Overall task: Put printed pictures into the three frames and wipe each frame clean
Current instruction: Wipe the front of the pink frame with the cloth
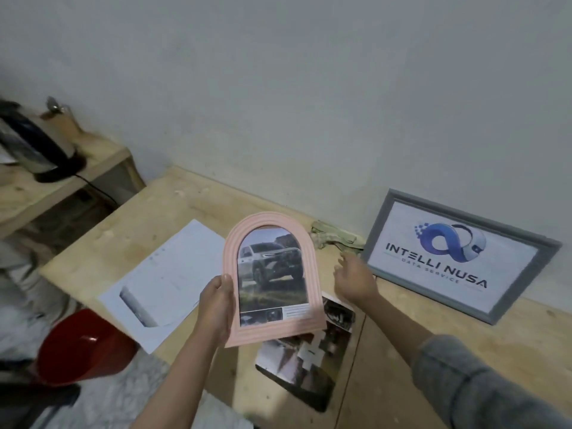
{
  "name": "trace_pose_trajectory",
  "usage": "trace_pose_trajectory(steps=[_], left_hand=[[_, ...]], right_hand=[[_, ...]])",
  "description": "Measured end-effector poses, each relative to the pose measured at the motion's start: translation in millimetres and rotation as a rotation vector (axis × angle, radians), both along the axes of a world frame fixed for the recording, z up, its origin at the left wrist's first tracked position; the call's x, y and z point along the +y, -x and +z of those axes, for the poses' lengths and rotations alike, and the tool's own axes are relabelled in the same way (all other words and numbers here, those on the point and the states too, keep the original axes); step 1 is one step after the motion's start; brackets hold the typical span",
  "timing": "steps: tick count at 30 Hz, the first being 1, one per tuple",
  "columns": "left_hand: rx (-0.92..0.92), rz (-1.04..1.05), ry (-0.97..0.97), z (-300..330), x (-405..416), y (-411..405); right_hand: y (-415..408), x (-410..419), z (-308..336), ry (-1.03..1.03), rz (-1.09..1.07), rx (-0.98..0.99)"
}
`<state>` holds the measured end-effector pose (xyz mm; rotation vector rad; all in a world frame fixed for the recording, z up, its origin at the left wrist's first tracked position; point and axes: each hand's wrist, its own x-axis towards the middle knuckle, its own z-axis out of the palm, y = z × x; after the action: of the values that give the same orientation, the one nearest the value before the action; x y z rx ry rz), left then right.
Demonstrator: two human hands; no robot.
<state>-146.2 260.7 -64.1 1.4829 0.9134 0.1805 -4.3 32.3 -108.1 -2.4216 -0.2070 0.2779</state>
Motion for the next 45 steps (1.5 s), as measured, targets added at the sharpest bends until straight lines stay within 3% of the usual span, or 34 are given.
trace_pose_trajectory(steps=[7,11,15,19,21,24,28,31,37,45], left_hand=[[0.018,0.006,0.063,-34,63,-40],[0.056,-0.003,0.108,-37,79,-51],[0.052,0.003,0.118,-34,81,-60],[0.043,-0.031,0.095,-28,76,-65],[0.021,-0.043,0.076,-22,70,-67],[-0.039,-0.093,0.035,-12,54,-71],[-0.145,-0.174,-0.028,5,12,-72],[-0.219,-0.230,-0.023,20,-22,-70],[-0.323,-0.270,-0.019,47,-94,-52],[-0.403,-0.325,0.043,72,-171,-33]], right_hand=[[-94,45,-48,0.621,0.208,-0.225],[-110,46,-55,0.763,0.272,-0.246],[-118,48,-47,0.735,0.256,-0.187],[-114,49,-21,0.295,0.015,-0.118],[-106,50,4,0.073,-0.063,-0.191],[-86,52,43,-0.066,0.012,-0.428],[-58,37,84,0.012,0.261,-0.835],[-48,12,92,0.160,0.390,-0.998],[-5,-88,103,0.302,0.367,-1.009],[74,-193,87,0.328,0.432,-0.992]])
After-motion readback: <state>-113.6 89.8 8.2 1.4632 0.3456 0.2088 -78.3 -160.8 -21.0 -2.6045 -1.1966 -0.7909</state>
